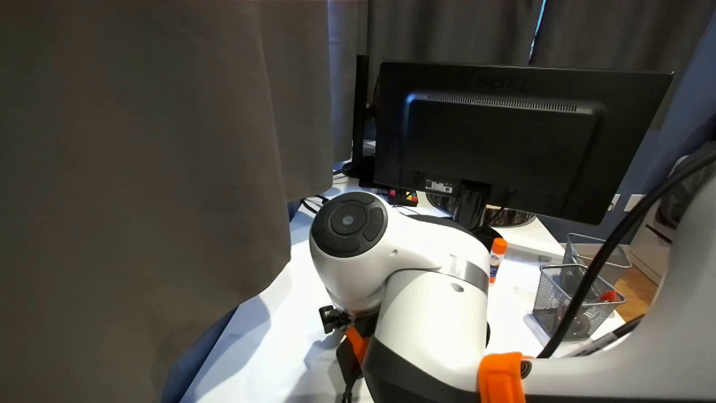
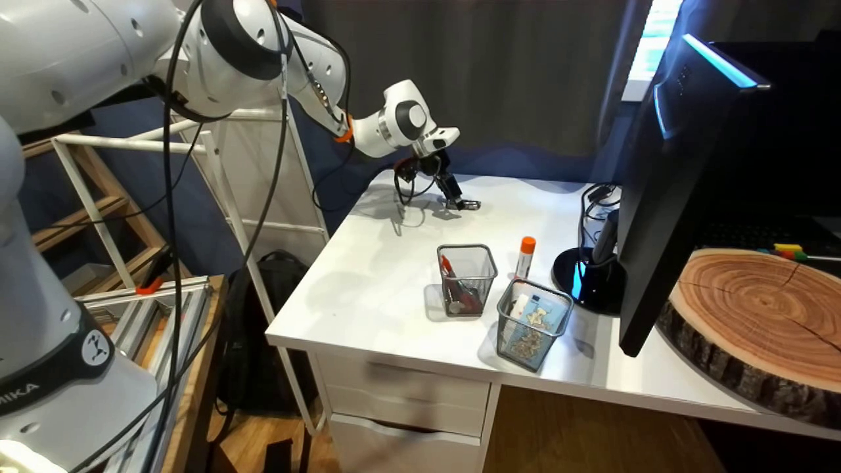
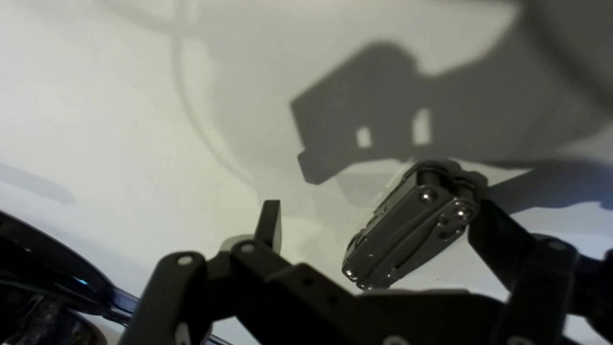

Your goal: Put the remote into the basket

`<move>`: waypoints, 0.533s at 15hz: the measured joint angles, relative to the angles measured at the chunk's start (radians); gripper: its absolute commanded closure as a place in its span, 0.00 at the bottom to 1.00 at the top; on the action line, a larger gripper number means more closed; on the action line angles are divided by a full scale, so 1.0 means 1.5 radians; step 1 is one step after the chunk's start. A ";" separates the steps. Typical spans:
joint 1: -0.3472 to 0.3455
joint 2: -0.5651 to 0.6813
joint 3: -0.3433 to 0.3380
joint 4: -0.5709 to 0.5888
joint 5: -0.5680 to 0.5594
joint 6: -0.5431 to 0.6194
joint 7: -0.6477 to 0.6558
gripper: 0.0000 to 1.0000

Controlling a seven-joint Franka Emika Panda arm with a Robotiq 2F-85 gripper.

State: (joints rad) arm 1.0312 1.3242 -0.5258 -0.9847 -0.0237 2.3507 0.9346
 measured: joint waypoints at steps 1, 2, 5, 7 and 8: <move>0.000 0.000 -0.002 0.001 0.001 -0.007 0.009 0.00; 0.000 0.000 -0.004 0.001 0.003 -0.008 0.028 0.00; -0.007 0.000 0.000 0.002 0.036 -0.008 0.089 0.00; -0.017 0.000 0.005 0.002 0.063 -0.004 0.122 0.00; -0.023 0.000 0.008 0.002 0.075 0.003 0.135 0.25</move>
State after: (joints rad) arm 0.9971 1.3237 -0.5139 -0.9816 0.0895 2.3558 1.1377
